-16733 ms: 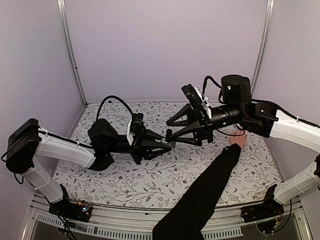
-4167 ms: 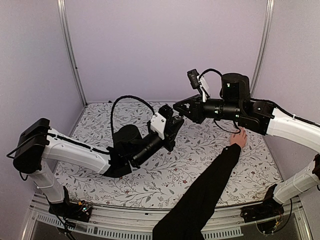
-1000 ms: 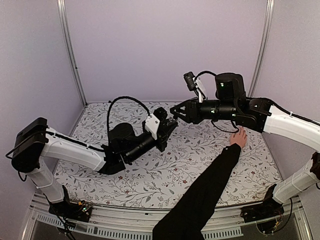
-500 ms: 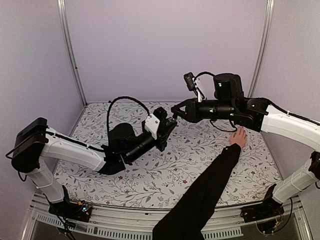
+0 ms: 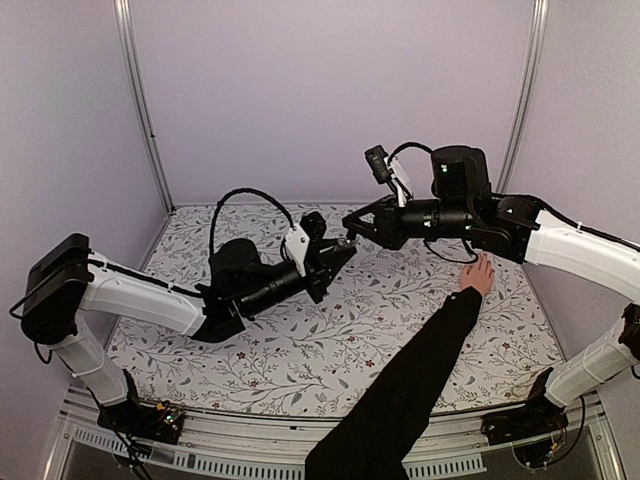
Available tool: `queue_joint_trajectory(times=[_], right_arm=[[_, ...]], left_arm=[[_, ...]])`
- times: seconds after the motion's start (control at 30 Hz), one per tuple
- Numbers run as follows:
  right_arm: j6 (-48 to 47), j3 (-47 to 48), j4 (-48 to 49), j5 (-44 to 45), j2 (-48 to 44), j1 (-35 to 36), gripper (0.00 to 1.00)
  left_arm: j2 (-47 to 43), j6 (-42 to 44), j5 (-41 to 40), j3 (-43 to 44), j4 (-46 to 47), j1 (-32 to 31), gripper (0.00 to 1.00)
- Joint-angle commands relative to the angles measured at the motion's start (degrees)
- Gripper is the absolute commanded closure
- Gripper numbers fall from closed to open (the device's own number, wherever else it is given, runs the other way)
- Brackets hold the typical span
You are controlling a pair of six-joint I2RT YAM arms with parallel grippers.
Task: Paint the nails
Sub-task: Unscrew the nail polish bottle.
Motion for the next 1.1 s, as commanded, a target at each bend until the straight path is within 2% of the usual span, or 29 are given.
queue_joint_trajectory(times=[0.0, 0.23, 0.33, 0.53, 0.63, 0.83, 1.07], right_arm=[[-5.0, -1.5, 2.8, -6.4, -1.6, 0.9, 1.0], [-9.1, -2.8, 3.3, -10.1, -3.4, 1.0, 1.0], [-9.5, -2.9, 3.4, -11.3, -3.4, 0.9, 1.0], [-9.9, -3.1, 3.0, -13.3, -3.2, 0.9, 0.92], [-9.9, -3.0, 2.8, -12.9, -3.7, 0.9, 0.85], [-9.8, -3.0, 2.4, -11.5, -5.0, 0.9, 0.59], [-9.7, -2.0, 0.2, -11.6, -6.5, 0.9, 0.5]], left_arm=[[-2.3, -5.9, 19.6, -1.4, 4.2, 0.9, 1.0], [-3.1, -8.3, 27.8, -1.5, 6.3, 1.6, 1.0], [-3.1, -9.1, 28.5, -1.8, 8.0, 1.8, 1.0], [-3.4, -9.5, 28.8, -2.4, 9.6, 2.2, 1.0], [-3.7, -9.5, 28.5, -2.7, 10.1, 2.4, 1.0], [-3.8, -9.6, 29.2, -3.1, 10.9, 2.5, 1.0], [-3.8, -9.7, 29.8, -3.7, 11.1, 2.7, 1.0]])
